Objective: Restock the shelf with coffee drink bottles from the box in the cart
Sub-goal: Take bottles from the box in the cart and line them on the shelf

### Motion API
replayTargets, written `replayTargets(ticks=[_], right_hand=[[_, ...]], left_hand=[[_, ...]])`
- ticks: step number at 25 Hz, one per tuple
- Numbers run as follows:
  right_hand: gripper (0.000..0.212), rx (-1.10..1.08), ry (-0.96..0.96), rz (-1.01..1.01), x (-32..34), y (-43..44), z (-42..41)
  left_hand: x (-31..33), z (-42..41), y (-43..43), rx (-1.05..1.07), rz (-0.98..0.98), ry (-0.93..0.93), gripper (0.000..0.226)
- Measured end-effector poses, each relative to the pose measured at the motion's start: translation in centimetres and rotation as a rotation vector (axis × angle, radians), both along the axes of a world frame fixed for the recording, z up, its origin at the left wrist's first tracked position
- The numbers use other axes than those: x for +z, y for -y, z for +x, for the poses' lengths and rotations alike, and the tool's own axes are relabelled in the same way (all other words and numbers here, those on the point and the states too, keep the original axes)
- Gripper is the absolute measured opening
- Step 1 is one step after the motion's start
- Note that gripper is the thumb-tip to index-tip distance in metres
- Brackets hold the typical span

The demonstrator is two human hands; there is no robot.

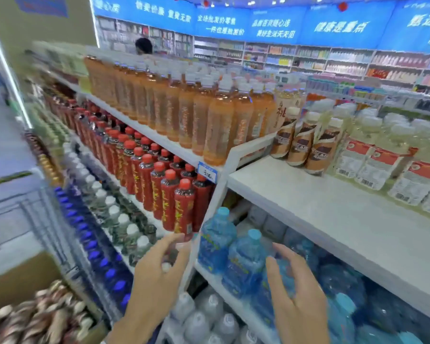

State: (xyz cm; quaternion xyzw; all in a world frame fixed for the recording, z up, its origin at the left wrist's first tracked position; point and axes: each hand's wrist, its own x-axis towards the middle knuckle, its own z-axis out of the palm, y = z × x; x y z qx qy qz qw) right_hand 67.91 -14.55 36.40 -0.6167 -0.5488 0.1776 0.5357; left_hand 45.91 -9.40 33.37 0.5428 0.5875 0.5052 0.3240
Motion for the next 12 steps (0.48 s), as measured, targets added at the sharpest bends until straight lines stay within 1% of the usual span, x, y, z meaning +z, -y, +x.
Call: replayTargets(ticks=[1,3,5,7,8,9,12], right_hand=[[0.026,0.031,-0.025,-0.011,-1.8,0.3,-1.6],[0.03,0.099,-0.059,-0.081,-5.7,0.5,-4.8],[0.032,0.186,-0.064,-0.237,-10.2,0.5,-8.4],[0.024,0.266,-0.05,-0.377,-13.7,0.6,-11.3],[0.015,0.31,-0.06,-0.456,-14.9,0.6,-12.7],[0.012,0.363,-0.062,-0.522,-15.8,0.5,-14.3],[0.02,0.415,-0.004,-0.587,-18.9,-0.2,-18.4]], left_hand=[[-1.5,-1.6,1.6,0.038,-0.048,-0.004,0.023],[-5.2,-5.0,4.7,0.131,-0.135,-0.027,0.025],[-8.8,-8.7,7.8,0.216,-0.217,-0.02,0.022],[-11.5,-12.1,10.5,0.283,-0.282,0.011,0.018],[-12.5,-13.7,11.7,0.336,-0.311,0.019,0.019],[-13.7,-15.6,12.8,0.393,-0.339,0.029,0.021],[-16.1,-20.3,15.0,0.54,-0.443,0.097,0.023]])
